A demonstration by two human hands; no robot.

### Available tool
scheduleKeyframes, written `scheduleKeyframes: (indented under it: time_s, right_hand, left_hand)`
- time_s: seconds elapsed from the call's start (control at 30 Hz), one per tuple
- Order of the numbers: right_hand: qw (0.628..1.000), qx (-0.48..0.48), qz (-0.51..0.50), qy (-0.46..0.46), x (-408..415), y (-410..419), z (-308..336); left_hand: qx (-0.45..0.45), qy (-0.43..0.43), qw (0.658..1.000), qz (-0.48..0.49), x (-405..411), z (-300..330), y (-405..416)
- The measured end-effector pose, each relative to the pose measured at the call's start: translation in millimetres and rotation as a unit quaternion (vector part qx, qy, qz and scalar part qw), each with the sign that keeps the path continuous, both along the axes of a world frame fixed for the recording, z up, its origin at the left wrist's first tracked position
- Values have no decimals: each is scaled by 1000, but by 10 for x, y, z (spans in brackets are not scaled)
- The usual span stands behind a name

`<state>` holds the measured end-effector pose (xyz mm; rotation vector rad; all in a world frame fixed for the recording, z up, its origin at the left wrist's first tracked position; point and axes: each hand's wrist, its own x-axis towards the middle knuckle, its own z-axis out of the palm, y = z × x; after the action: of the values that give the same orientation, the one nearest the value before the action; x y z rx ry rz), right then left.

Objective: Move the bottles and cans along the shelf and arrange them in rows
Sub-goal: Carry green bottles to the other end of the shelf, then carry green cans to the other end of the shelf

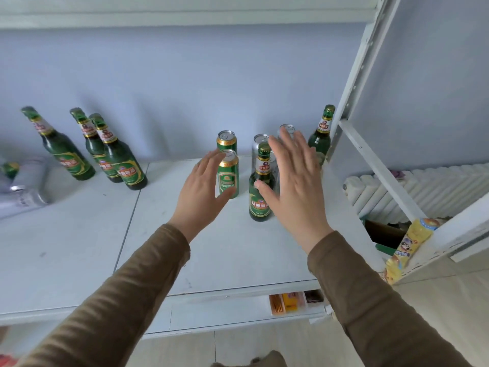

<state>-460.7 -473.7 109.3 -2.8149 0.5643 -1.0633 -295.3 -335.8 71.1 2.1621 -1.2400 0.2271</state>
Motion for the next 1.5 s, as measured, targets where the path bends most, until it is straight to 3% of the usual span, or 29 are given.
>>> scheduleKeyframes:
  time_s: [0.63, 1.33, 1.5]
  right_hand:
    - [973, 83, 137, 166, 1892, 2495, -417]
    - [926, 150, 265, 225, 3905, 3551, -838]
    - [916, 161, 292, 223, 4275, 3955, -918]
  left_hand:
    - [69, 22, 986, 148, 1343, -234, 2970]
    - [102, 78, 956, 264, 2880, -494, 4152]
    - [85, 59, 954, 280, 3166, -538, 4600]
